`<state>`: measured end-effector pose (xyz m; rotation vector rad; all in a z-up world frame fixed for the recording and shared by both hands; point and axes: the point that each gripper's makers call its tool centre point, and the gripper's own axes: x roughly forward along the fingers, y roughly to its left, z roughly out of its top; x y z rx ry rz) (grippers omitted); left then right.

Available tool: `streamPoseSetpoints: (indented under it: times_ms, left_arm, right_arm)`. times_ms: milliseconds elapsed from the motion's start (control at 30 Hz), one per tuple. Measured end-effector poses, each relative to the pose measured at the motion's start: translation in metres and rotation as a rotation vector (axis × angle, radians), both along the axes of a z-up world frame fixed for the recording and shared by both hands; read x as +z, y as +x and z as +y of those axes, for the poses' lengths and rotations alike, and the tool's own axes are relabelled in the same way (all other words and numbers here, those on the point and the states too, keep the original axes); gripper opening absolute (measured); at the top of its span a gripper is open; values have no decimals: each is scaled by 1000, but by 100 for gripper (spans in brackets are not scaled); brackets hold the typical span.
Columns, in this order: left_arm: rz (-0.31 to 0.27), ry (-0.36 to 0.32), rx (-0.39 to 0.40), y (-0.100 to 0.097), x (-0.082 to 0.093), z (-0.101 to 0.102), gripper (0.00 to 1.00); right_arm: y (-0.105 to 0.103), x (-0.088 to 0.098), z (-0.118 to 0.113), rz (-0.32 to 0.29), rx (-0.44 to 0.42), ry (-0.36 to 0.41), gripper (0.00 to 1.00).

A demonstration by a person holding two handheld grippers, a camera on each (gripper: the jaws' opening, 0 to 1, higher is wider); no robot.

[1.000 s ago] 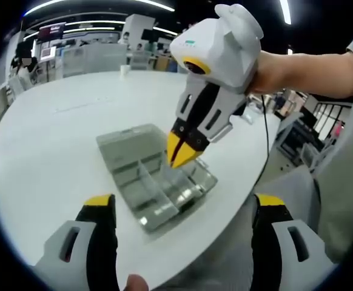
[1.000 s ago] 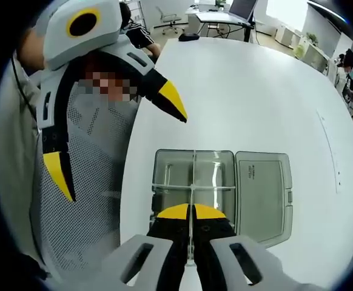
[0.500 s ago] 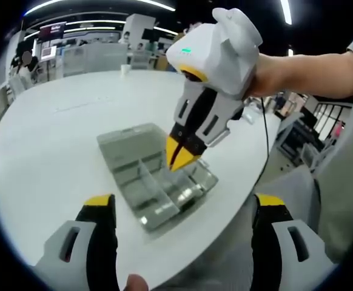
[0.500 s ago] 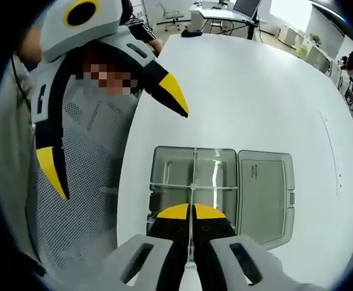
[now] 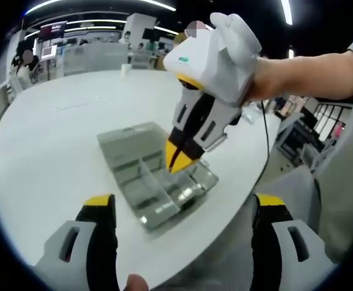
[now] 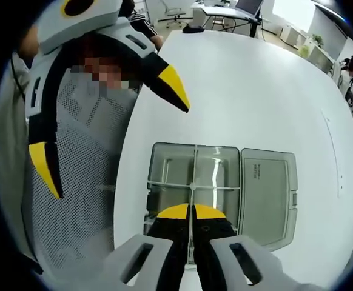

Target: Insert the divider into the dual guide fixture by aligning both edges with the guide slots and pushing it downward to the bottom, including one-sided entry, uneven engagement, binding, and posture correction.

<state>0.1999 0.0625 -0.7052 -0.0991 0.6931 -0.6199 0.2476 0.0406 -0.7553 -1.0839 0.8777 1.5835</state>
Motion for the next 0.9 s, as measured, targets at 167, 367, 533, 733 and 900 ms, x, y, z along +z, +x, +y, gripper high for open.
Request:
streamPoseSetpoints:
  times_ms: [167,367,533,733,900]
  left_arm:
    - [-1,-1,2,0,0,0,91]
    - [0,0,3,-1,0,1,91]
    - [1,-1,5,-1,0,1,91]
    - [1,-2,8,-1,0,2,91]
    - [2,-2,8,-1,-1,2,91]
  right_arm:
    - [0,-4,-1,-4,2,-5,0]
    - [-1,-7,-1,-11,10,-11,0]
    - [-1,-9,0,-20,23,-22,0]
    - [0,-12,-1,-23,31,-29,0]
    - [0,-15,0,-25,34,-32,0]
